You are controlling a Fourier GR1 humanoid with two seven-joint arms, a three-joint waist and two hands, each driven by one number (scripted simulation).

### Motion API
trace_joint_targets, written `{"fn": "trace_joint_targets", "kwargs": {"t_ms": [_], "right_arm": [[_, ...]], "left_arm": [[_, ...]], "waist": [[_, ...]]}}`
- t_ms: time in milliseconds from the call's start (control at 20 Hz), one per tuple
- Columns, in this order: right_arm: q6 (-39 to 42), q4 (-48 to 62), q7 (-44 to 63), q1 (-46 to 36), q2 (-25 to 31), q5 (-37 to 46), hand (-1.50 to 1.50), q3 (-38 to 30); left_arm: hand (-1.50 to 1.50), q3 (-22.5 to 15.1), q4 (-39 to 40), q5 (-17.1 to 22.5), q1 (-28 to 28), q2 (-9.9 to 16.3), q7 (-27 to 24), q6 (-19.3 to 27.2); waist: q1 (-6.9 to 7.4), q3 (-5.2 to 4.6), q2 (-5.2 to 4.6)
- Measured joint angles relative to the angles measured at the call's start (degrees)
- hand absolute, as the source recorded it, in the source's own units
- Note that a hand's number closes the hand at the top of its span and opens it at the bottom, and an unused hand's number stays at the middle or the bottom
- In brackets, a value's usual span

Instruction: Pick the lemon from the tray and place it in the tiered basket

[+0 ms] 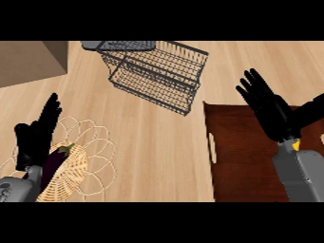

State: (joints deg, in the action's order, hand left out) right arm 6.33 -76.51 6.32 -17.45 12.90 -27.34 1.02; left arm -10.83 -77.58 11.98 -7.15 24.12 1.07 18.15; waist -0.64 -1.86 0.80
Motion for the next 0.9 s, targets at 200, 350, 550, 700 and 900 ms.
{"fn": "trace_joint_targets", "kwargs": {"t_ms": [200, 350, 550, 700, 900], "right_arm": [[-1.58, 2.95, 0.98, -2.45, 2.07, 1.79, -1.5, -1.78], [-4.26, 7.81, 1.71, -5.52, 5.5, 6.53, -1.5, -2.01], [-6.98, 14.13, -2.23, -6.2, 3.34, 7.97, -1.5, -3.65], [-7.39, 16.37, -6.64, -7.81, 3.48, 9.3, -1.5, -5.06], [-5.59, 12.21, -5.01, -7.89, 9.68, 12.29, -1.5, -4.37]], "left_arm": [[0.0, -1.33, 1.14, 0.3, -0.99, -2.53, -3.92, -3.55], [0.0, -3.3, 0.54, 1.01, -1.73, -3.79, -6.15, -7.56], [0.0, -4.9, 1.09, 2.18, -1.53, -5.85, -8.0, -11.62], [0.0, -4.89, 1.64, 1.89, -2.01, -6.8, -7.98, -12.99], [0.0, -4.65, 1.92, 1.67, -2.0, -7.39, -8.12, -13.52]], "waist": [[0.49, 1.15, -0.62], [0.95, 1.39, -1.04], [1.12, 1.7, -1.11], [1.02, 1.8, -1.02], [0.5, 1.8, -0.74]]}}
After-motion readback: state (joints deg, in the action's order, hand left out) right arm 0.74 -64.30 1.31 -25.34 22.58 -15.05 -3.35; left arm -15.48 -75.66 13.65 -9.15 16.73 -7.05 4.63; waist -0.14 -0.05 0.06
